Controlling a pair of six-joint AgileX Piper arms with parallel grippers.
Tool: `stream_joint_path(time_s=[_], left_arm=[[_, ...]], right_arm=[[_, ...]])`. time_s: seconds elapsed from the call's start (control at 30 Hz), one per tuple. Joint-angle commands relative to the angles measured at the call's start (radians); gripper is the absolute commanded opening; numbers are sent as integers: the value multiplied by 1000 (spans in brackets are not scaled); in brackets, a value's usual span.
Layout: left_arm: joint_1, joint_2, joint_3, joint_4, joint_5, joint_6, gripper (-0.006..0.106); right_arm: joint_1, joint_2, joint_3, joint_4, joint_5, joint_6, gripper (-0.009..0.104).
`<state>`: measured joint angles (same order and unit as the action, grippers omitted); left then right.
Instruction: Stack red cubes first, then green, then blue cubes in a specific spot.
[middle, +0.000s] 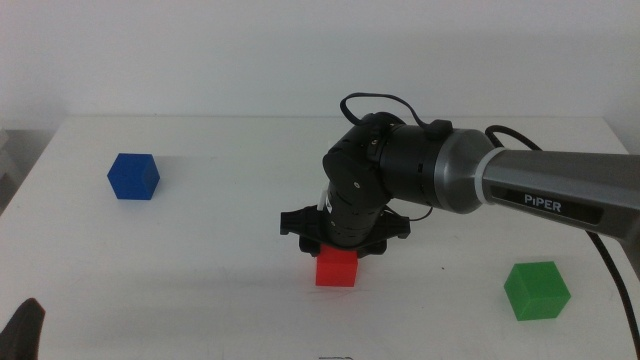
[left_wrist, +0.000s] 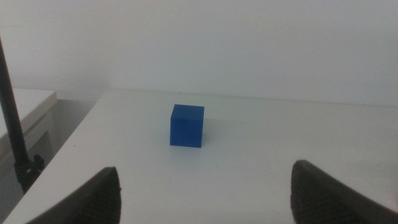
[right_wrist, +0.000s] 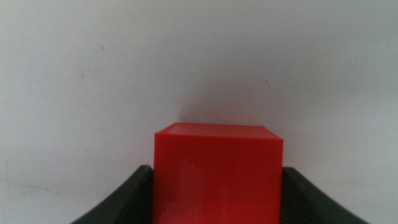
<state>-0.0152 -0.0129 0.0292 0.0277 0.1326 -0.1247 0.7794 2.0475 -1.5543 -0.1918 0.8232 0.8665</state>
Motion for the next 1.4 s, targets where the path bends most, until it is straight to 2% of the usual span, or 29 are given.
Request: stream_joint_path(time_s=[0.0,0.17,0.2,0.3,0.4,0.6,0.77,0.9,1.03,1.2,1.37], left_arm=[[-6,-21,-3,-7,-86,-3,94],[-6,-21,-3,-7,-86,-3,94],[-6,-21,-3,-7,-86,-3,94],[-6,-21,-3,-7,-86,-3,94],[-6,-21,-3,-7,-86,-3,94],[-6,-21,-3,-7,-86,-3,94],[-6,-21,-3,-7,-86,-3,94],[-6,-21,-3,-7,-86,-3,94],[-6,-21,-3,-7,-86,-3,94],[-6,-21,-3,-7,-86,-3,94],[-6,-21,-3,-7,-86,-3,94]], right_arm=[[-1,-45,-31,-20,-26,2,-1],[-1,-42,-31,-23,-25,2,0],[-3,-42,-33,-18,-32,-1,58],[-3,-50,-57,-21,-13,-8,73],[-3,-70,-119,-25,40,-53,81],[-23,-138,-313,-65,270,-138,83],[-95,-224,-358,-78,466,-294,83],[-181,-321,-329,-37,478,-391,83],[-260,-423,-269,-25,478,-447,83],[-391,-558,-90,-18,478,-505,83],[-467,-651,109,53,463,-578,83]])
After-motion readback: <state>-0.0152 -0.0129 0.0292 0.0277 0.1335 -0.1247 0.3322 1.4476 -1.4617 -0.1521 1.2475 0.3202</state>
